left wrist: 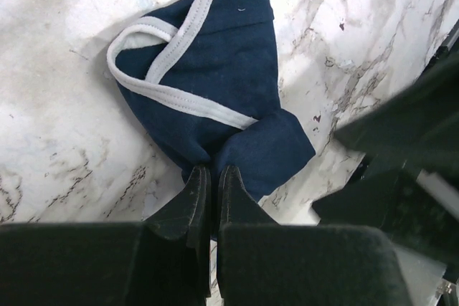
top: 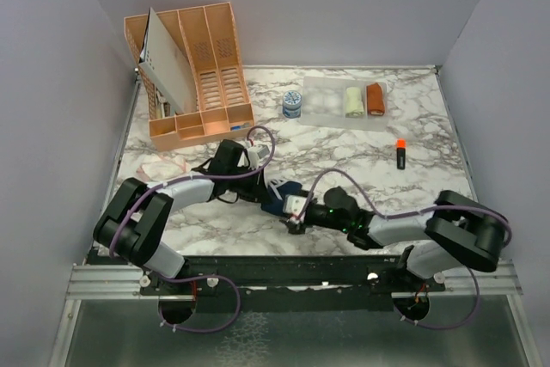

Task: Roll the underwear
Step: Roll the underwear to the center of the board.

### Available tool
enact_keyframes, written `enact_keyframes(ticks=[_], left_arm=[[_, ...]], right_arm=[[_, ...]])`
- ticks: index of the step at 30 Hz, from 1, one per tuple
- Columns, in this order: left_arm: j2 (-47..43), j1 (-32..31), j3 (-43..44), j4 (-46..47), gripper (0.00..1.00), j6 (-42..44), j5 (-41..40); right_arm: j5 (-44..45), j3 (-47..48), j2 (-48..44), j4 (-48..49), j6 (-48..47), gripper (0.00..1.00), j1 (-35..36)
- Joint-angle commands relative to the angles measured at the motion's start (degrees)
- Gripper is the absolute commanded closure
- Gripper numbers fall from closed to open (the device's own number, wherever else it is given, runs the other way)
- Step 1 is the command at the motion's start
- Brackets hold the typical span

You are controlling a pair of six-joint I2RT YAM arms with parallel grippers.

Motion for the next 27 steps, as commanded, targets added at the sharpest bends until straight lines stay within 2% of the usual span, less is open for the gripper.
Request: enact_keyframes(ticks=[1, 8, 15, 22, 27], left_arm=[[-1.6, 0.3, -1.6, 1.6, 1.00, -1.2, -0.5], [-1.2, 0.3, -2.0, 1.3, 1.00, -0.9, 0.2], [-1.1, 0.3, -1.7, 0.9, 1.00, -0.4, 0.0], [-1.3, 0.3, -1.4, -0.1, 1.00, -0.4, 0.1], [-1.6, 0.4, -1.0, -1.0, 0.99, -0.3, 0.1]], right_arm=[[6.6, 6.2, 9.3, 4.1, -12.2, 0.33, 6.6], [9.0, 8.9, 15.6, 6.7, -11.4, 0.40, 8.0], [13.7, 7.0, 16.8, 7.6, -10.4, 0.43, 8.0], [12.8, 6.8, 17.7, 4.5, -7.5, 0.69, 8.0], [13.7, 4.5, 17.9, 4.6, -2.4, 0.73, 8.0]])
